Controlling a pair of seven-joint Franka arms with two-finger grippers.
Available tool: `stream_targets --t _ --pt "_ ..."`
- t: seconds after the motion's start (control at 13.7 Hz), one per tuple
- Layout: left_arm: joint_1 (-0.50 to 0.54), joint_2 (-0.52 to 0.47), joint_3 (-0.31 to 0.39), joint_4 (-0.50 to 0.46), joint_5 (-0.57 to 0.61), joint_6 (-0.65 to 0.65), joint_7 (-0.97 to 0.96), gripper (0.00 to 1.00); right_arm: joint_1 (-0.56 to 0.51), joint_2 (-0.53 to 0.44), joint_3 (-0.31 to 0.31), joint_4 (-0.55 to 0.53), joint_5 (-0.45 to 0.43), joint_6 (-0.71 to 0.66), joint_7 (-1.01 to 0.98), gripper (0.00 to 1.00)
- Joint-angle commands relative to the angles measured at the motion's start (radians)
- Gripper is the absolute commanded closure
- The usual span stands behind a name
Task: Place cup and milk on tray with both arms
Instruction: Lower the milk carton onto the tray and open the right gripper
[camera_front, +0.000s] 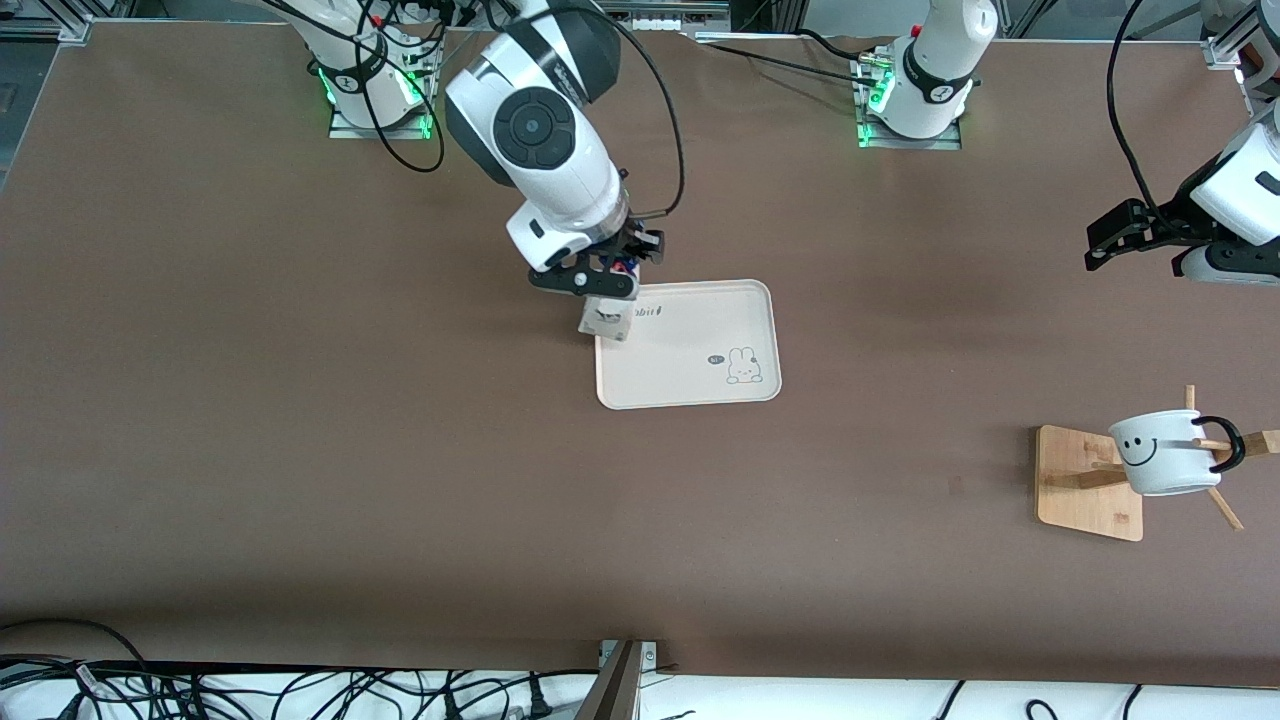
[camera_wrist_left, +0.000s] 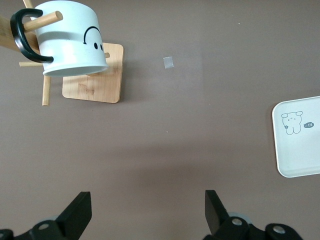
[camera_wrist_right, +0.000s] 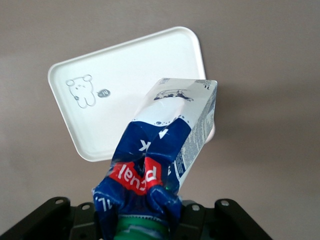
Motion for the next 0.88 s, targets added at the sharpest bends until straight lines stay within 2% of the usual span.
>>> stream_targets --t 0.0,0.15,0.29,0.44,0.73,0.8 --pt "0.001 0.005 0.005 0.019 -0.028 -0.019 0.015 0.00 0.024 0.038 -0.013 0.007 -0.004 0.119 -0.056 1.00" --pt "0.001 0.005 0.005 0.019 -0.028 -0.019 0.015 0.00 0.023 0.066 -0.016 0.008 -0.007 0.151 -0.142 1.00" --pt "0.001 0.005 0.005 0.019 -0.028 -0.019 0.014 0.00 0.015 0.093 -0.033 0.031 0.004 0.136 -0.349 1.00" --pt "0.001 0.005 0.005 0.019 -0.028 -0.019 0.015 0.00 0.000 0.112 -0.039 0.031 0.028 0.113 -0.372 1.00" --pt "0.001 0.005 0.005 0.019 -0.028 -0.019 0.015 0.00 -0.002 0.145 -0.105 0.033 0.174 0.064 -0.486 1.00" --pt "0.001 0.005 0.005 0.019 -0.028 -0.019 0.014 0.00 0.001 0.147 -0.105 0.033 0.182 0.064 -0.480 1.00"
